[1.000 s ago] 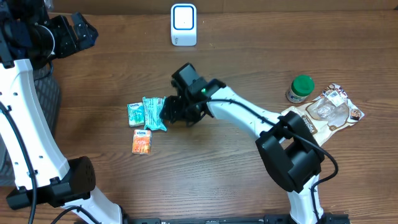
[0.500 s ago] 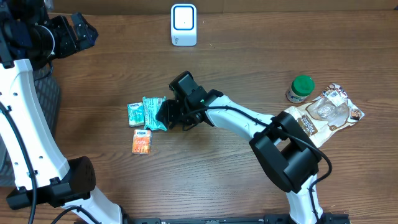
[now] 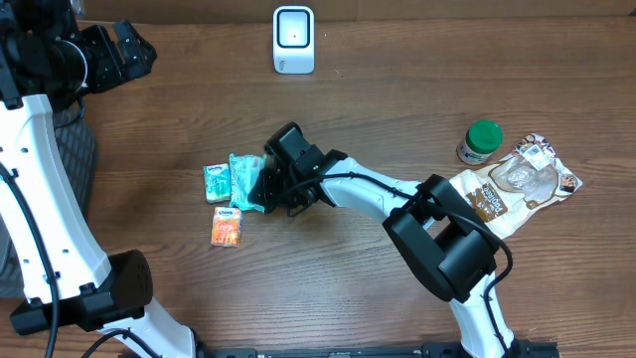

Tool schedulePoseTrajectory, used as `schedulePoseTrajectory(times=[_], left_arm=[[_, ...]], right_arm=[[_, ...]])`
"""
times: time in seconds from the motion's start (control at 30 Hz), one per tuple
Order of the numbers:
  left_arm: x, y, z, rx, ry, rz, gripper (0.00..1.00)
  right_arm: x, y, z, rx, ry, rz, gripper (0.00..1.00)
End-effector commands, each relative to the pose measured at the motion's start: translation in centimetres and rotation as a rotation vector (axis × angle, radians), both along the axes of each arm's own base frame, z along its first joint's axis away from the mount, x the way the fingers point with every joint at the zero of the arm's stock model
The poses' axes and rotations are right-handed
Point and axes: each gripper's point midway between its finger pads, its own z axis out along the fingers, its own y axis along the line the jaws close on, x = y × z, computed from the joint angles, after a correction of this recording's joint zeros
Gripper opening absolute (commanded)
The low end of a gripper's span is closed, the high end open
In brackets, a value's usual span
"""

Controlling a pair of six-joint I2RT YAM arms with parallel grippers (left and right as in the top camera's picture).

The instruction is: Scan the item barcode

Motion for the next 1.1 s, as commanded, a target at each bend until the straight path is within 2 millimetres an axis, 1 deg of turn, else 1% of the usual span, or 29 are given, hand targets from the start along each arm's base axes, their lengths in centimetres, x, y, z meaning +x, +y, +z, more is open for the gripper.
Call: schedulePoseTrajectory(times=[0.0,0.1,0.13,0.23,0.27,0.37,0.43,0.47,0.57,0.63,0.67,0.7,0.73,0.77,0.8,0.83,0.93,1.0,1.03,1.07], left_arm=[[-0.3,0.0,0.7,0.0,-0.018,0.009,1.0],[-0.3,0.0,0.7,0.0,-0.018,0.009,1.0],[-0.3,0.0,0.7,0.0,-0.018,0.009,0.99],[-0.3,0.0,0.7,0.0,-0.018,0.009,1.0],[-0.3,0.0,0.7,0.0,-0.018,0.009,1.0],[-0.3,0.0,0.7,0.0,-0.018,0.009,1.0],[-0.3,0.0,0.7,0.0,-0.018,0.009,1.0],[-0.3,0.0,0.7,0.0,-0.018,0.009,0.99],[-0.3,0.0,0.7,0.0,-0.018,0.009,1.0],[-0.3,0.0,0.7,0.0,-0.018,0.009,0.99],[-0.3,0.0,0.7,0.0,-0.018,0.009,0.99],[-0.3,0.0,0.7,0.0,-0.018,0.009,0.99],[-0.3,0.0,0.7,0.0,-0.018,0.01,1.0],[-0.3,0.0,0.7,0.0,-0.018,0.009,1.0],[-0.3,0.0,0.7,0.0,-0.018,0.009,1.0],[-0.3,0.0,0.7,0.0,-0.018,0.009,1.0],[-0.3,0.0,0.7,0.0,-0.018,0.009,0.99],[-0.3,0.0,0.7,0.0,-0.018,0.009,1.0],[-0.3,0.0,0.7,0.0,-0.018,0.009,0.99],[-0.3,0.0,0.7,0.0,-0.018,0.009,0.99]], right_arm=[[-1.3,-0.4,-2.4,-0.036,0.049,0.025,0.18],[-1.1,-0.4,-1.6,0.006,0.037,0.089,0.15],[-0.9,-0.8,-1.2,0.004,0.039,0.099,0.15],[-0.2,-2.7,0.4,-0.032,0.031,0.129,0.14],[-0.1,-3.5,1.3,-0.05,0.014,0.165,0.12],[0.2,-6.2,3.4,-0.147,-0.049,0.275,0.1],[0.6,-8.7,4.5,-0.271,-0.098,0.346,0.1],[0.8,-9.8,4.8,-0.33,-0.12,0.38,0.1],[1.7,-14.1,5.2,-0.568,-0.205,0.527,0.12],[2.5,-16.2,5.0,-0.695,-0.253,0.604,0.19],[2.9,-16.8,5.0,-0.737,-0.27,0.611,0.27],[3.6,-17.4,5.1,-0.779,-0.29,0.597,0.5],[4.2,-17.8,5.2,-0.803,-0.307,0.586,0.64],[4.6,-17.8,5.3,-0.813,-0.321,0.577,0.71],[4.9,-17.7,5.3,-0.812,-0.332,0.559,0.75],[5.3,-17.3,5.4,-0.803,-0.348,0.539,0.77],[6.9,-16.3,6.0,-0.772,-0.389,0.421,0.76],[7.9,-15.9,6.2,-0.753,-0.408,0.338,0.67],[8.5,-15.9,6.3,-0.74,-0.408,0.281,0.59],[9.4,-16.1,6.5,-0.717,-0.397,0.166,0.42]])
